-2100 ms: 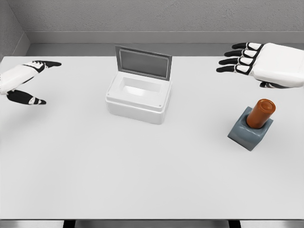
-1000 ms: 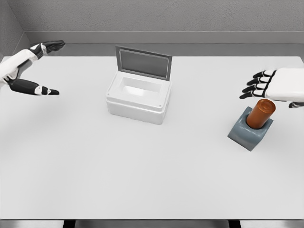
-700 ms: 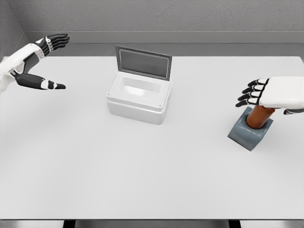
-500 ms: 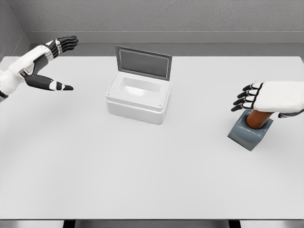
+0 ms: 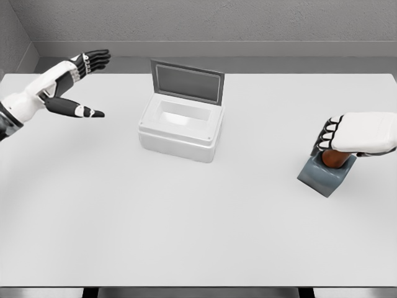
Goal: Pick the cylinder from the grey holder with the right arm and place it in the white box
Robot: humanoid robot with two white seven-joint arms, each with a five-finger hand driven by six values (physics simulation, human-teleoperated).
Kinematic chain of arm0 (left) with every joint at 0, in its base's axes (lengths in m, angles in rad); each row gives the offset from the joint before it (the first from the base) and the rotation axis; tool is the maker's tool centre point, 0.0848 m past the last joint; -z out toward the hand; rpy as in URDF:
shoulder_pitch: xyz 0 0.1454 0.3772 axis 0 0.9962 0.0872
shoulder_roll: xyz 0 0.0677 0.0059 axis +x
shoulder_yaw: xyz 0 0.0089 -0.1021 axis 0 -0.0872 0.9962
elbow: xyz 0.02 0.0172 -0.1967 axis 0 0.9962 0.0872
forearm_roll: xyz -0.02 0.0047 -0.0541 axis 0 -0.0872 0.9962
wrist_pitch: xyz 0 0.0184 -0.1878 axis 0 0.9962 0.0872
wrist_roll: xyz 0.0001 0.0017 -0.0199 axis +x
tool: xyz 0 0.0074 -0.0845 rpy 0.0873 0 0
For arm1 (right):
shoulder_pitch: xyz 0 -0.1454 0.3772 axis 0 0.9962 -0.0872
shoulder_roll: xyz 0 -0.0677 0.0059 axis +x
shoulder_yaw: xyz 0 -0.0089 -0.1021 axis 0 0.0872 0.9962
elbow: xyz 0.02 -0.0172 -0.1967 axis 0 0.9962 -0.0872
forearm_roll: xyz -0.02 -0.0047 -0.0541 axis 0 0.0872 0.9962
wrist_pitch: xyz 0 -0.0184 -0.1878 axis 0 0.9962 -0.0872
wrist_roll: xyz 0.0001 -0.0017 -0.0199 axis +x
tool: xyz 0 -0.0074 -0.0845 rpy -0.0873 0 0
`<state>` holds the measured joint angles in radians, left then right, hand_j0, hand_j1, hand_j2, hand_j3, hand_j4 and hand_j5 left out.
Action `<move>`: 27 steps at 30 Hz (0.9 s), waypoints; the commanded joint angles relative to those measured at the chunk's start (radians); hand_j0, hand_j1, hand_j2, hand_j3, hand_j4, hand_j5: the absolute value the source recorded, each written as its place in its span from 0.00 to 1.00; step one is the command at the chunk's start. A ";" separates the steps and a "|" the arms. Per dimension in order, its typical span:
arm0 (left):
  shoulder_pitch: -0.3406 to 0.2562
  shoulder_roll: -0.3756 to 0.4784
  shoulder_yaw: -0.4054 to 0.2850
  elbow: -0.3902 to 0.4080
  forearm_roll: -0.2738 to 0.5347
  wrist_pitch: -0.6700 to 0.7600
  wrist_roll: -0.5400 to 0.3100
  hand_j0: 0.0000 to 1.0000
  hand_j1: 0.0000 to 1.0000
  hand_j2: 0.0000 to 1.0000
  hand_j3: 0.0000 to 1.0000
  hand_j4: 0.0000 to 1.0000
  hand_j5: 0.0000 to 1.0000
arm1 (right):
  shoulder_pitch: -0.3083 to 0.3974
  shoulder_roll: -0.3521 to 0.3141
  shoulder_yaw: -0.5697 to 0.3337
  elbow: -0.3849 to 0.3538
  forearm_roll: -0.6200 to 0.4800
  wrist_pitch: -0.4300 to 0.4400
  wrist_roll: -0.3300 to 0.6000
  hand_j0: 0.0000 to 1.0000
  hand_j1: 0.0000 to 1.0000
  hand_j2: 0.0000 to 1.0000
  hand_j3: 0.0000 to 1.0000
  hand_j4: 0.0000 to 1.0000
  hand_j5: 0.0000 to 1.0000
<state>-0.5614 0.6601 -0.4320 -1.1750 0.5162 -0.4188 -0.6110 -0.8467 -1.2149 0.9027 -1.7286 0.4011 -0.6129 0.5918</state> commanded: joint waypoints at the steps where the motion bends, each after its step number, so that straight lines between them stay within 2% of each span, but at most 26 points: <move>1: -0.008 -0.020 -0.014 0.027 0.007 0.002 0.000 1.00 1.00 1.00 1.00 1.00 1.00 | 0.000 0.000 -0.001 0.000 0.002 0.002 0.006 0.72 0.72 0.72 0.72 0.72 0.72; 2: -0.031 -0.030 -0.033 0.054 0.007 0.002 0.000 1.00 1.00 1.00 1.00 1.00 1.00 | 0.000 0.000 -0.001 0.000 0.002 0.002 0.006 0.70 0.70 0.70 0.70 0.70 0.70; 5: -0.040 -0.039 -0.037 0.063 0.007 0.002 0.000 1.00 1.00 1.00 1.00 1.00 1.00 | 0.000 -0.001 -0.001 0.001 0.005 0.002 0.008 0.67 0.67 0.67 0.67 0.67 0.67; 8: -0.057 -0.040 -0.039 0.075 0.007 0.025 0.000 1.00 1.00 1.00 1.00 1.00 1.00 | 0.000 0.000 -0.001 0.000 0.010 0.002 0.019 0.58 0.58 0.58 0.58 0.58 0.58; 10: -0.078 -0.071 -0.041 0.123 0.007 0.028 0.000 1.00 1.00 1.00 1.00 1.00 1.00 | 0.000 0.000 -0.001 0.000 0.010 0.002 0.019 0.57 0.57 0.57 0.57 0.57 0.57; 13: -0.094 -0.082 -0.042 0.150 0.007 0.029 0.000 1.00 1.00 1.00 1.00 1.00 1.00 | 0.000 0.000 -0.002 0.000 0.010 0.002 0.019 0.57 0.57 0.57 0.57 0.57 0.57; 23: -0.112 -0.083 -0.067 0.164 0.005 0.028 0.000 1.00 1.00 1.00 1.00 1.00 1.00 | -0.009 -0.012 -0.016 -0.002 -0.001 0.002 0.019 0.54 0.54 0.54 0.54 0.54 0.54; 27: -0.114 -0.103 -0.067 0.198 0.002 0.018 0.000 1.00 1.00 1.00 1.00 1.00 1.00 | -0.012 -0.021 -0.018 -0.017 -0.002 0.002 0.019 0.54 0.54 0.54 0.54 0.54 0.54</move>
<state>-0.6750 0.5638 -0.4988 -0.9884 0.5126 -0.3985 -0.6110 -0.8606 -1.2301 0.8863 -1.7392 0.4028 -0.6129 0.6111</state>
